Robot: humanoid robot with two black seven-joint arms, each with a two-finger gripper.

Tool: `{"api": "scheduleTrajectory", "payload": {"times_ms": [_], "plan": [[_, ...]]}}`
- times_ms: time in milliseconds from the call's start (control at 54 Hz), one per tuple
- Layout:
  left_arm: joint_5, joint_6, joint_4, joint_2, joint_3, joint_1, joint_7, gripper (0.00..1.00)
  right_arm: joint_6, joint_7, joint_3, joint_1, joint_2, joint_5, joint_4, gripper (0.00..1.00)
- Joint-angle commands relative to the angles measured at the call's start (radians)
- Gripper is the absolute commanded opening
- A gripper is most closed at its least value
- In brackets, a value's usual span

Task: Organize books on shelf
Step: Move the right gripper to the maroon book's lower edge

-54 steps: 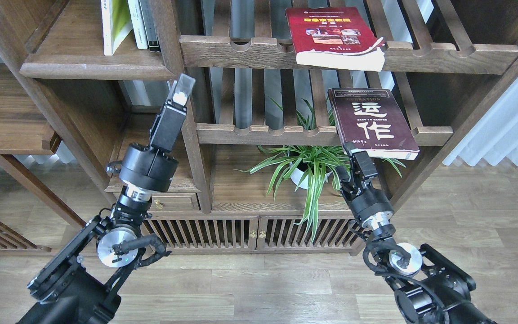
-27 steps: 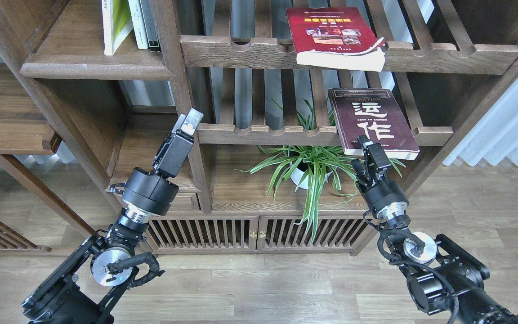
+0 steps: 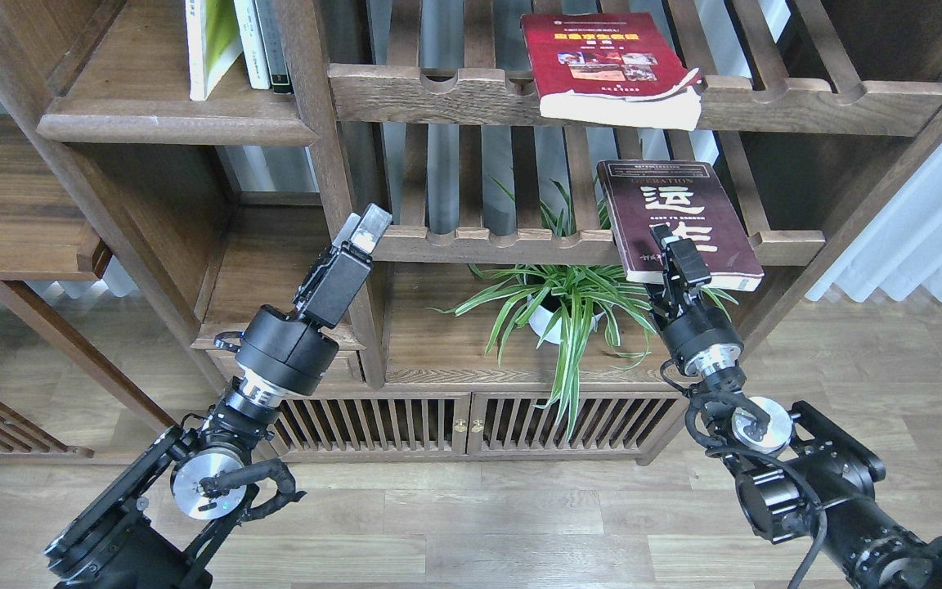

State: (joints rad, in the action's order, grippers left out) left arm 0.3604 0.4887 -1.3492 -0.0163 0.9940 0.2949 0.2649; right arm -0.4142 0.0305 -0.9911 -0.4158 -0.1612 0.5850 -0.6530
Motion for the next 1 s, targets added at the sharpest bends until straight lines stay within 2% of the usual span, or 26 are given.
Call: {"api": "scheduleTrajectory", "payload": {"times_ms": [0, 185, 463, 870, 889, 981], "plan": [[0.0, 0.0, -0.001, 0.006, 0.0, 0.003, -0.001, 1.0, 0.058, 0.0, 0.0, -0.012, 0.003, 0.001, 0.007, 0.99], [0.0, 0.0, -0.001, 0.006, 0.0, 0.003, -0.001, 1.0, 0.097, 0.0, -0.015, -0.032, 0.003, 0.001, 0.013, 0.97], [0.0, 0.0, -0.001, 0.016, 0.0, 0.003, -0.015, 1.0, 0.113, 0.002, -0.029, -0.044, -0.003, -0.001, 0.015, 0.85], [0.002, 0.0, -0.001, 0.016, 0.002, 0.003, -0.015, 1.0, 0.129, 0.003, -0.08, -0.037, 0.003, 0.003, 0.015, 0.46], [0.0, 0.0, -0.001, 0.016, 0.002, 0.003, -0.015, 1.0, 0.129, 0.005, -0.08, -0.034, 0.003, 0.003, 0.015, 0.42], [0.0, 0.0, -0.001, 0.016, 0.002, 0.003, -0.015, 1.0, 0.124, 0.005, -0.08, -0.032, 0.005, 0.003, 0.015, 0.36]]}}
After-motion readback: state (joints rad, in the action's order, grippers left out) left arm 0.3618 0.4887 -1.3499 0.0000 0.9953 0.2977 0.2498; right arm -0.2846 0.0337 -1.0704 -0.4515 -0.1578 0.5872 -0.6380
